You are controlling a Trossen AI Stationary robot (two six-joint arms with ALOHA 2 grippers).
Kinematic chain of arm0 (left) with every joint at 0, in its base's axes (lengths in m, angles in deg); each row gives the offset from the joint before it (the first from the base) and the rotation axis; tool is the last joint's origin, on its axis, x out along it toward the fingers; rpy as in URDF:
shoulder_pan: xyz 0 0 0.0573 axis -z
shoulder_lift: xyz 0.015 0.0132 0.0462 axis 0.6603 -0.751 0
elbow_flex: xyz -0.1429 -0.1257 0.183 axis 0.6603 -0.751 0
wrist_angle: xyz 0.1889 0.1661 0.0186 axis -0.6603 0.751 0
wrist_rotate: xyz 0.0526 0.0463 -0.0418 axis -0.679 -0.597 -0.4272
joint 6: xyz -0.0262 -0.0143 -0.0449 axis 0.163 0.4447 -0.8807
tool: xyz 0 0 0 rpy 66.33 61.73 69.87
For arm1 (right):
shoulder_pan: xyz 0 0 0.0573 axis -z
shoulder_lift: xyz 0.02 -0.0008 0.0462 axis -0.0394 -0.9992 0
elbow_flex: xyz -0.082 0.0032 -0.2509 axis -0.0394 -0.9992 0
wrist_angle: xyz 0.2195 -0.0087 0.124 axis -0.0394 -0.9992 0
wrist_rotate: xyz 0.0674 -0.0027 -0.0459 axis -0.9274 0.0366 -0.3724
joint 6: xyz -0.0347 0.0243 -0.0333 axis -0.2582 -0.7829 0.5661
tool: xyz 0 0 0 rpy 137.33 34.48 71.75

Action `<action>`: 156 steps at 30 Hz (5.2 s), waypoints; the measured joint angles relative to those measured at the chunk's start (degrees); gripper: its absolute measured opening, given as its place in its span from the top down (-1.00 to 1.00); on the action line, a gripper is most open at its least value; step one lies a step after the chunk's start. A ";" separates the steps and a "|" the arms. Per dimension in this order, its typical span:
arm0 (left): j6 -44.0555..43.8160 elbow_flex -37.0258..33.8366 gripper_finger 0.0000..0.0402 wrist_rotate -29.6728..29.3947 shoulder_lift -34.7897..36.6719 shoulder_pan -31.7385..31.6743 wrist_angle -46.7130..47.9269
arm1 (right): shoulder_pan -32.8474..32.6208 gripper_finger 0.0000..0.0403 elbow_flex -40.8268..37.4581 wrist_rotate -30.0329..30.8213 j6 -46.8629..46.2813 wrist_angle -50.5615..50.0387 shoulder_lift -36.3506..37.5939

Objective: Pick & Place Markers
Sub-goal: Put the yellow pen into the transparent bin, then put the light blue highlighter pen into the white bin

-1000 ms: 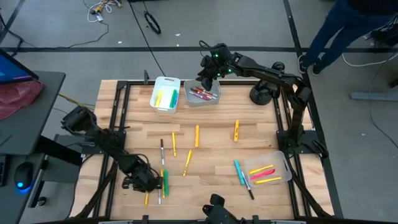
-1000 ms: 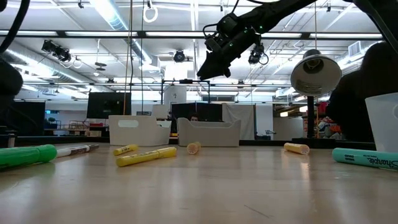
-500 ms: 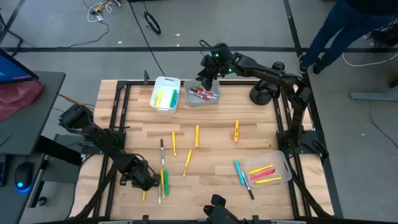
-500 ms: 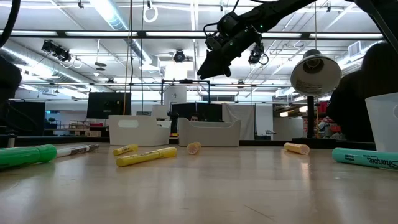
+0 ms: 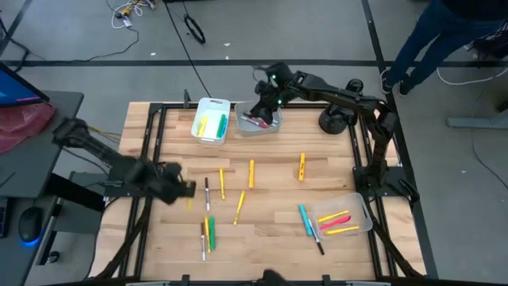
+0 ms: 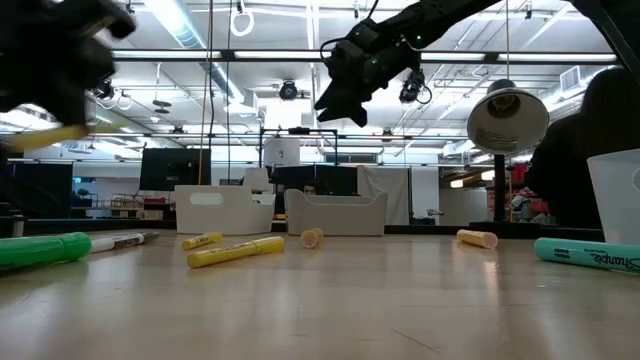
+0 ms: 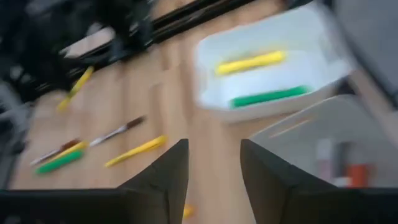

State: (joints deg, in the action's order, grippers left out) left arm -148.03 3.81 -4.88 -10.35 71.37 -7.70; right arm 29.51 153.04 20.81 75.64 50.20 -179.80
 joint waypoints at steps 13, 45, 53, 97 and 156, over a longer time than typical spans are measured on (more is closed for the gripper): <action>55.16 0.11 0.88 1.47 13.45 -26.09 -30.14 | -19.10 0.29 0.00 3.87 -13.61 6.74 -0.17; 73.96 0.22 0.68 29.34 13.53 -41.12 -51.40 | -35.62 0.88 0.07 39.24 -32.64 30.81 -0.25; 75.02 0.31 0.15 29.87 13.73 -41.10 -51.43 | -39.21 0.88 0.01 34.77 -43.52 -10.20 10.82; 77.85 0.24 -0.02 29.82 11.85 -41.07 -49.16 | -49.68 0.38 -39.97 10.25 -14.53 -47.57 10.12; 73.41 0.24 -0.02 37.29 11.87 -41.08 -46.39 | -39.12 0.07 -14.87 5.54 -49.98 -36.67 -15.22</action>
State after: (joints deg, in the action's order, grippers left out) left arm -74.62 4.05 32.41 1.52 30.30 -54.09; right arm -9.61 138.17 26.34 25.66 13.53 -195.01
